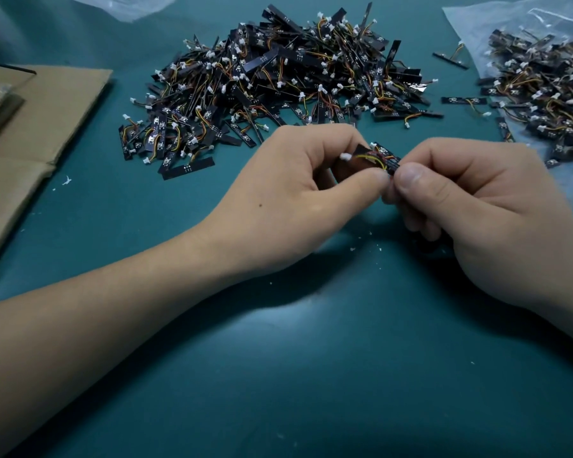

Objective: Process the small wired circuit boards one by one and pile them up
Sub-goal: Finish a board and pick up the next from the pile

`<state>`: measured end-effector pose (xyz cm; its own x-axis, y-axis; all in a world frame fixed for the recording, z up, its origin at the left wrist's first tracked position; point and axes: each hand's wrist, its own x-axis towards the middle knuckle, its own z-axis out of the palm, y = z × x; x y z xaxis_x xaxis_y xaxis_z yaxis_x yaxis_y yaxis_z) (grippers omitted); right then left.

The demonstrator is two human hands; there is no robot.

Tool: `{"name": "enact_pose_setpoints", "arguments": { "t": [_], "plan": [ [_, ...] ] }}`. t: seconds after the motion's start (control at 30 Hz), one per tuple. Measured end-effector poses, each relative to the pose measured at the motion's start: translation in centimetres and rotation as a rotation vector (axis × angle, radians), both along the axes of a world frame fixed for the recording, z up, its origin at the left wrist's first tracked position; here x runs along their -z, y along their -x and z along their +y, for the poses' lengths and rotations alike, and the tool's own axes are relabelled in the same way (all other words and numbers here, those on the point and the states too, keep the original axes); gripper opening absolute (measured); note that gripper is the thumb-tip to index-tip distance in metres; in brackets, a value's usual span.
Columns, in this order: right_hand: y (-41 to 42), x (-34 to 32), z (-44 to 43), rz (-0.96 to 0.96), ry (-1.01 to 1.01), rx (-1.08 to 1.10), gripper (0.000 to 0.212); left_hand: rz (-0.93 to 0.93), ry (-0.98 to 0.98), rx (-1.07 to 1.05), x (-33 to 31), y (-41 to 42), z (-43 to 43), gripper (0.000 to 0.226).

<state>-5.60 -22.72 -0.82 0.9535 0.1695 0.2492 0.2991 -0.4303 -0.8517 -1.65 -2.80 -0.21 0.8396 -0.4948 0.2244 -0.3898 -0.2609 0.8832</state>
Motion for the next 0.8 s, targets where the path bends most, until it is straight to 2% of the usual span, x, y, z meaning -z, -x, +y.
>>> {"name": "enact_pose_setpoints", "arguments": {
  "t": [0.17, 0.37, 0.6, 0.7, 0.8],
  "plan": [
    [0.14, 0.04, 0.23, -0.03, 0.025, 0.017, 0.026, 0.047, 0.078, -0.043, 0.01, -0.16, 0.05, 0.033],
    [-0.07, -0.11, 0.09, 0.072, 0.061, -0.053, 0.032, -0.006, 0.073, -0.101, 0.11, -0.42, 0.05, 0.032],
    [0.0, -0.06, -0.03, 0.043, -0.066, 0.013, 0.03, -0.008, 0.015, -0.056, 0.16, -0.17, 0.09, 0.035],
    [0.04, -0.14, -0.03, 0.036, -0.053, 0.014, 0.031, -0.041, -0.037, -0.017, 0.2, 0.08, 0.05, 0.037],
    [0.21, -0.25, 0.04, 0.038, -0.035, -0.024, 0.032, 0.032, 0.052, -0.044, 0.12, 0.13, 0.01, 0.044]
  ]
}}
